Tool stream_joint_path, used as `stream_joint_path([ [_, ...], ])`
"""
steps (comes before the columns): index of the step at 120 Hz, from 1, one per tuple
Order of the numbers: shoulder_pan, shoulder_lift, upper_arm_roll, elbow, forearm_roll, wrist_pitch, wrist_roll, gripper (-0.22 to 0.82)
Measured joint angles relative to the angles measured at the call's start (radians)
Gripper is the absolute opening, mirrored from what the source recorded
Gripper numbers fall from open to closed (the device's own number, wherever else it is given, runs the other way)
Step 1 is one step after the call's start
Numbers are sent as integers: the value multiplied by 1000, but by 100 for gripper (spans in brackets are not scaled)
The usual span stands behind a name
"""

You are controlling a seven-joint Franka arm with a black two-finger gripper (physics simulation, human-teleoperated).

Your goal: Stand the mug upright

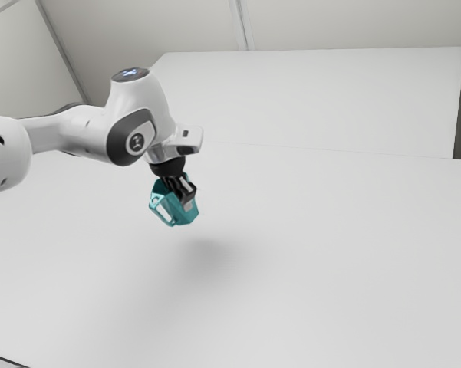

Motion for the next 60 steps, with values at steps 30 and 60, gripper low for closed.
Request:
stream_joint_path([
  [30,63,47,-19,-5,39,15,-39,-17],
  [60,73,8,-18,-96,101,44,-86,-18],
])
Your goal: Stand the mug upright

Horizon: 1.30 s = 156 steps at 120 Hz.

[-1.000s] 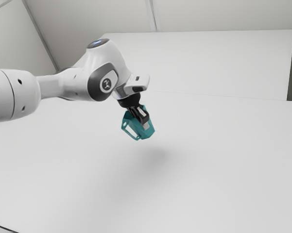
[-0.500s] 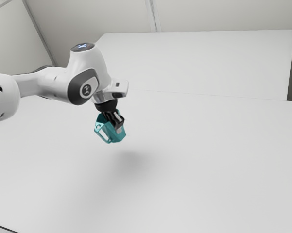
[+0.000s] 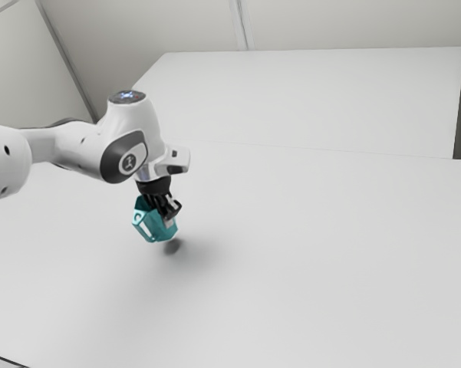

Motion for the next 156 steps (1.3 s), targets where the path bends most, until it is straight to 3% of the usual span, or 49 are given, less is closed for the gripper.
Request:
stream_joint_path([
  [94,-176,47,4,-1,32,102,-77,-18],
  [114,-138,50,19,-5,35,108,-82,-18],
  [142,-5,77,25,-8,40,135,-89,-18],
  [156,-13,91,25,-7,41,150,-92,-18],
])
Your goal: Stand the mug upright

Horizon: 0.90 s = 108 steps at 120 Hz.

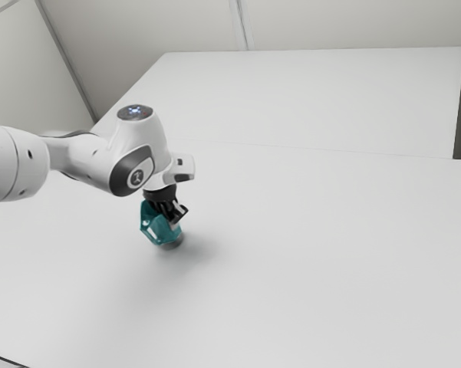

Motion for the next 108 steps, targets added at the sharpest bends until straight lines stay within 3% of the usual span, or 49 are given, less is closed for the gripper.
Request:
stream_joint_path([
  [17,-39,4,0,0,0,9,-3,-18],
  [45,-22,4,0,0,-1,15,-8,-18],
  [108,-24,-16,0,9,-16,11,14,12],
])
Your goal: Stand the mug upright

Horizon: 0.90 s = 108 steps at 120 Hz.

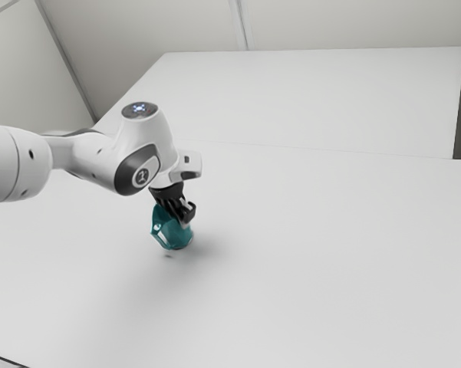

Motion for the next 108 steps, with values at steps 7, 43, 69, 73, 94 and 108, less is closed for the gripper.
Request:
stream_joint_path([
  [7,0,-7,0,2,0,-2,2,16],
  [43,-8,-50,-1,56,-3,-33,9,34],
  [69,-6,-36,-10,238,-62,-165,9,50],
  [73,-5,-29,-11,273,-76,-195,9,52],
  [94,110,56,-67,489,-130,-367,-4,57],
  [108,172,99,-99,600,-146,-475,-14,58],
])
